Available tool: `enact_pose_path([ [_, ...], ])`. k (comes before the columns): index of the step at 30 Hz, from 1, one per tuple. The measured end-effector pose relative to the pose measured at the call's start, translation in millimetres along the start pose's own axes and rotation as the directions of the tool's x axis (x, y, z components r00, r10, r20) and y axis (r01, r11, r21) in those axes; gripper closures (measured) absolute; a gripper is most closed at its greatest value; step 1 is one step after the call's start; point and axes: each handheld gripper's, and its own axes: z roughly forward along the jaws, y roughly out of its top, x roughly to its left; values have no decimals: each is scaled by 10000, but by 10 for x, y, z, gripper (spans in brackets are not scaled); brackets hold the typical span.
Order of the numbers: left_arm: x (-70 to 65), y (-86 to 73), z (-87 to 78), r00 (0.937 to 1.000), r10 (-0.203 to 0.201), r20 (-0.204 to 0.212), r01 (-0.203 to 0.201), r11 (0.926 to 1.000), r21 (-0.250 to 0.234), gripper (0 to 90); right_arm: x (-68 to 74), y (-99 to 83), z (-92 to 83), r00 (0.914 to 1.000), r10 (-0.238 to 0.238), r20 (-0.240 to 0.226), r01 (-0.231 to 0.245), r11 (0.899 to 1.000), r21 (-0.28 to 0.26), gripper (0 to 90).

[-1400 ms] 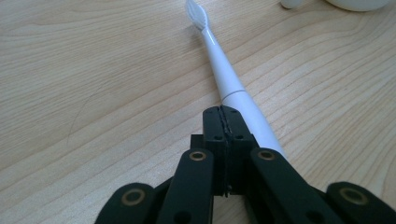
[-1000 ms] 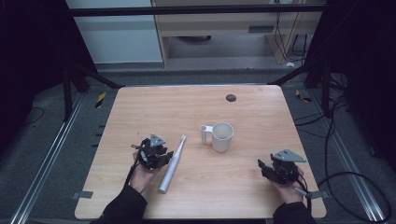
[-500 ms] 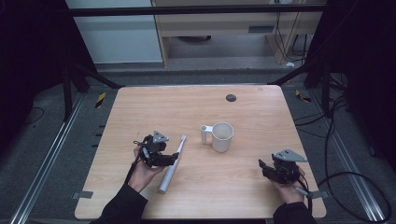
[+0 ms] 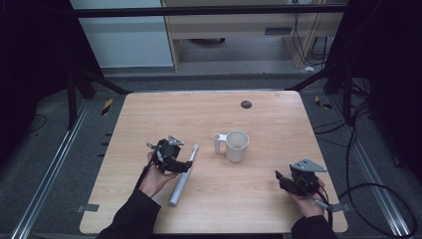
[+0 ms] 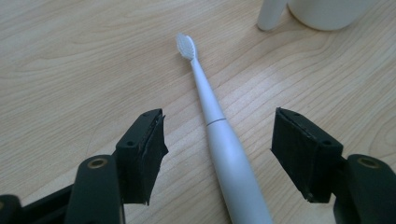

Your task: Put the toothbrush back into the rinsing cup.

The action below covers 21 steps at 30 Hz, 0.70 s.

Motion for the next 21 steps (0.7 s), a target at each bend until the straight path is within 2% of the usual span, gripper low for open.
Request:
enact_pose_path([
  [10, -33, -26, 136, 10000, 42, -42, -39, 9979, 651, 358, -4, 5, 2, 10000, 38, -54, -38, 10000, 19, 398],
  [21, -57, -50, 247, 10000, -71, 23, 68, 9941, 1087, 401, -4, 4, 16, 9999, 3, -113, -2, 10000, 82, 402],
])
